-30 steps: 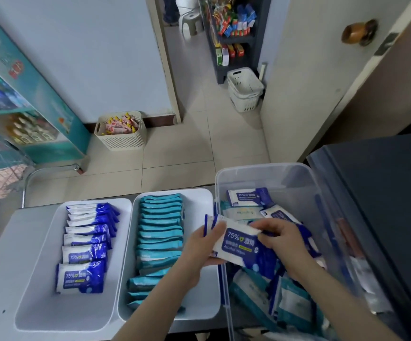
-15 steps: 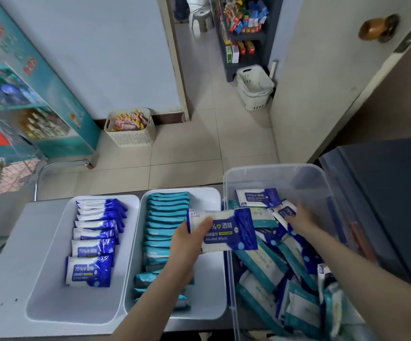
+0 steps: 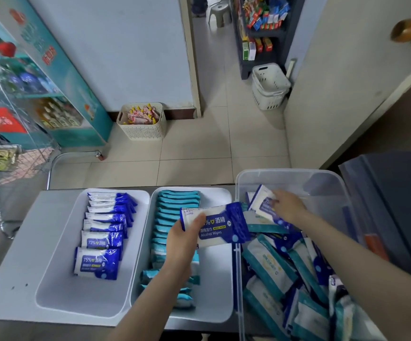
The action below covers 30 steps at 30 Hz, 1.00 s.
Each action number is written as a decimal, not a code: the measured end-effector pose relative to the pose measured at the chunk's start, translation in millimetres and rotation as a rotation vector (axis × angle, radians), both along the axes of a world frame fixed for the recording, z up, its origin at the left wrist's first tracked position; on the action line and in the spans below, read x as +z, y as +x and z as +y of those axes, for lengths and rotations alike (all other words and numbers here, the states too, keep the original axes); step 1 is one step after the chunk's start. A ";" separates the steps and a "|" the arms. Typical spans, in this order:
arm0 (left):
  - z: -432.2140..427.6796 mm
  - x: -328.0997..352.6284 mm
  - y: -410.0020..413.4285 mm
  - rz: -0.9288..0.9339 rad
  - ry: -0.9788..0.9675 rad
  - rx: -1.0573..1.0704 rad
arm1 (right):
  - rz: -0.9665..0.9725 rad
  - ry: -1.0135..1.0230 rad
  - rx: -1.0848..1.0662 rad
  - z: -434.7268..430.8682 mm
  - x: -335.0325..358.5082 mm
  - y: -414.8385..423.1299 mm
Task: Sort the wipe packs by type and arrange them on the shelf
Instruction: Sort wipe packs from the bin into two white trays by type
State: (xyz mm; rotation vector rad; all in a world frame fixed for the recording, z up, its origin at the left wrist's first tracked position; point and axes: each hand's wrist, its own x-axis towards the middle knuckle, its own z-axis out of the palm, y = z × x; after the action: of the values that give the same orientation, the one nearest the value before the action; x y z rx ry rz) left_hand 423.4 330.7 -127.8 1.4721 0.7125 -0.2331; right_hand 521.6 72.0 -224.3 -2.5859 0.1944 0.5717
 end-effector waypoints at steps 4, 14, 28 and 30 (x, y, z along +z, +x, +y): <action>10.6 -2.3 1.9 0.012 -0.008 0.027 | 0.131 -0.079 0.109 -2.0 -13.2 7.3; 21.5 -11.9 2.8 0.049 -0.050 0.082 | 0.139 -0.052 0.219 -27.9 -79.0 17.2; 52.6 -20.3 0.3 0.083 -0.096 0.098 | -0.112 -0.282 0.069 18.3 17.7 -31.3; 61.0 -21.1 2.0 0.082 -0.104 0.079 | -0.083 -0.353 0.149 24.6 17.1 -42.8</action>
State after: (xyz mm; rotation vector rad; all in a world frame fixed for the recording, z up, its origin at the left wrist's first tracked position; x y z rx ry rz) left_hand 425.4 391.7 -148.9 1.3387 0.8112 -0.2667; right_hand 478.8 96.6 -207.2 -2.9798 0.0806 0.5186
